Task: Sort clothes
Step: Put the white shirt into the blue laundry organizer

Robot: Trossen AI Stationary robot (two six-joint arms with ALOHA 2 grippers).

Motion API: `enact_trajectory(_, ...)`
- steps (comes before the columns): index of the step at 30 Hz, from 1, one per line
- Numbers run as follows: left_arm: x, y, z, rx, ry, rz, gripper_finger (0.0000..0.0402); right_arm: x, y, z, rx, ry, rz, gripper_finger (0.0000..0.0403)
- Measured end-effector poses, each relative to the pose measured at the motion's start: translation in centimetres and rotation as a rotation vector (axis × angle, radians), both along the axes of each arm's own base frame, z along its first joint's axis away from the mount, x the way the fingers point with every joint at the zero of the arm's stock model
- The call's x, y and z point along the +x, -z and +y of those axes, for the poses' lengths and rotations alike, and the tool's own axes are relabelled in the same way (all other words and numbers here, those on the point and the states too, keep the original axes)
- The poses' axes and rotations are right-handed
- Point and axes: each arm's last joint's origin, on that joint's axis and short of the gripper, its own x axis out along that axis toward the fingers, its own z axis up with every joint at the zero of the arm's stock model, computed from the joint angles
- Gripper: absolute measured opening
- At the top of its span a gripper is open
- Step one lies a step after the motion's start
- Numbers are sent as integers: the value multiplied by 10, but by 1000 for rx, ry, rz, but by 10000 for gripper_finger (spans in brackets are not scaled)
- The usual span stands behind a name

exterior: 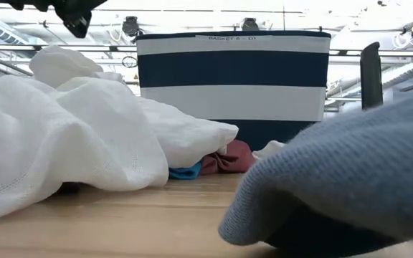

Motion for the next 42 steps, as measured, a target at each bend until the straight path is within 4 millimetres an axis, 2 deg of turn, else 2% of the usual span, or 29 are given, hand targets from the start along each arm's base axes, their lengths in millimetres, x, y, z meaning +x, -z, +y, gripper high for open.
enact_trajectory(2, -1, 1, 0, 2, 0, -2, 189, -12, 12, 7, 3, 6, -27, 288)
enact_trajectory(5, -1, 3, 0, 4, 0, 3, 189, -28, 41, 13, 75, -14, -103, 288)
enact_trajectory(10, 0, 13, 0, -3, 0, -14, 189, -50, 96, 5, 255, -55, -305, 288)
enact_trajectory(16, 0, 24, 0, -42, -1, -35, 189, -51, 168, -13, 398, -108, -478, 288)
enact_trajectory(20, -1, 32, 0, -79, -3, -19, 189, -43, 202, -21, 454, -120, -544, 288)
enact_trajectory(28, 2, 38, -4, -84, 88, 17, 189, -19, 230, -20, 370, -153, -569, 288)
enact_trajectory(34, 12, 51, -9, -59, 139, 111, 189, -3, 255, -14, 298, -195, -556, 288)
enact_trajectory(42, 21, 59, -12, 34, 144, 131, 189, 20, 249, -6, 160, -276, -543, 288)
